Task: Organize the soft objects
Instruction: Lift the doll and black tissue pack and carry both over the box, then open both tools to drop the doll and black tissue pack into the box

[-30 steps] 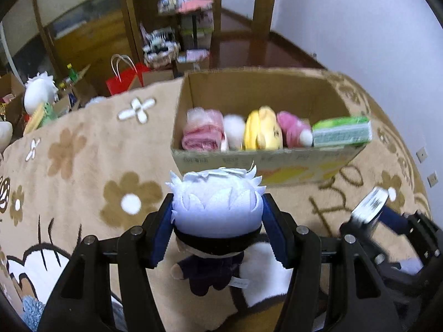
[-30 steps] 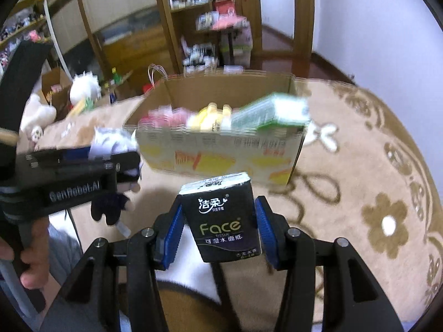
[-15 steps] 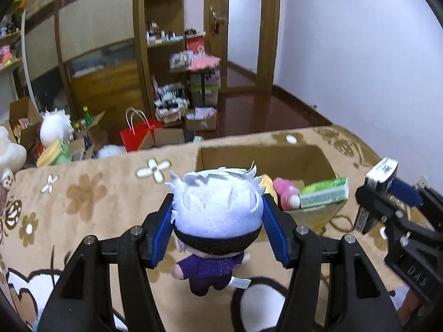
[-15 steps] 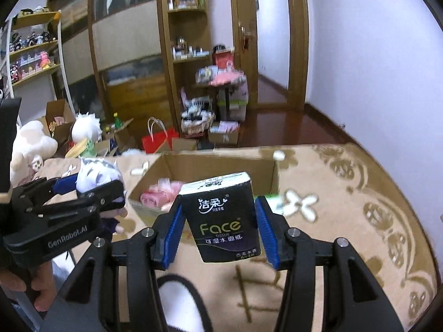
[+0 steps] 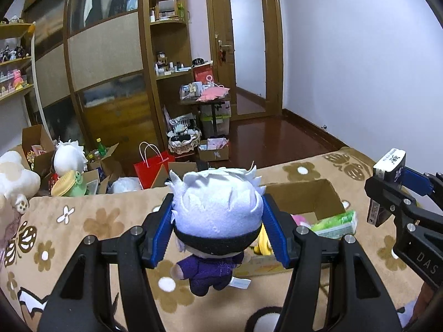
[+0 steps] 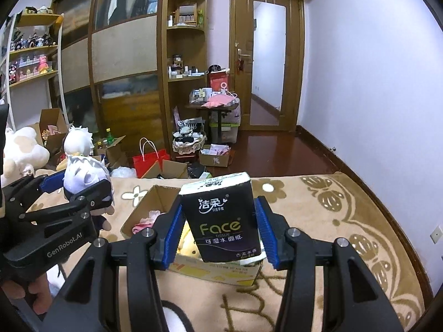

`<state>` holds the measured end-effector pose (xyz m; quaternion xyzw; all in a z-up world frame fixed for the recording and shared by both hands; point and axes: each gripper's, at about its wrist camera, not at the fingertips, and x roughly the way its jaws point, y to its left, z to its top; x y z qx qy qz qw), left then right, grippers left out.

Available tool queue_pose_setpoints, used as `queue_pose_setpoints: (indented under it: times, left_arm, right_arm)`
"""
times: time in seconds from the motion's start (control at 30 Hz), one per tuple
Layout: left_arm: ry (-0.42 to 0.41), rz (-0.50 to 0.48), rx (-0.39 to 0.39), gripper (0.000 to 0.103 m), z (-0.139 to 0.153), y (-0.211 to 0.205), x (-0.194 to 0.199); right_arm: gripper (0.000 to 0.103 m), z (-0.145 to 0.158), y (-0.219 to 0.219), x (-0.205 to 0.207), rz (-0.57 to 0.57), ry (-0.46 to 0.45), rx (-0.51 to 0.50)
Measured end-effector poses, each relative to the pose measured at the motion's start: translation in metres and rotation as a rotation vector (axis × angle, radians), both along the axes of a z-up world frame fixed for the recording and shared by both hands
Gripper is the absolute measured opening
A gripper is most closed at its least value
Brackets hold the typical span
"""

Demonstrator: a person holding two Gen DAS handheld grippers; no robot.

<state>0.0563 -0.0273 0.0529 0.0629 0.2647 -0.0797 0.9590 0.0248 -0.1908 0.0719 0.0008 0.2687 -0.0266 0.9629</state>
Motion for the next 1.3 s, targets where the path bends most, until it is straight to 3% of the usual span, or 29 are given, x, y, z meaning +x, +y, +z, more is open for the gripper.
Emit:
queue_pose_setpoints:
  times: [0.7, 1.3]
  left_arm:
    - [-0.029, 0.008, 0.008, 0.06, -0.006, -0.009, 0.054]
    - [0.06, -0.002, 0.0, 0.06, -0.044, -0.01, 0.082]
  right_arm:
    - [0.053, 0.003, -0.013, 0.043, -0.018, -0.054, -0.03]
    - [0.053, -0.022, -0.024, 0.073, -0.006, 0.005, -0.014]
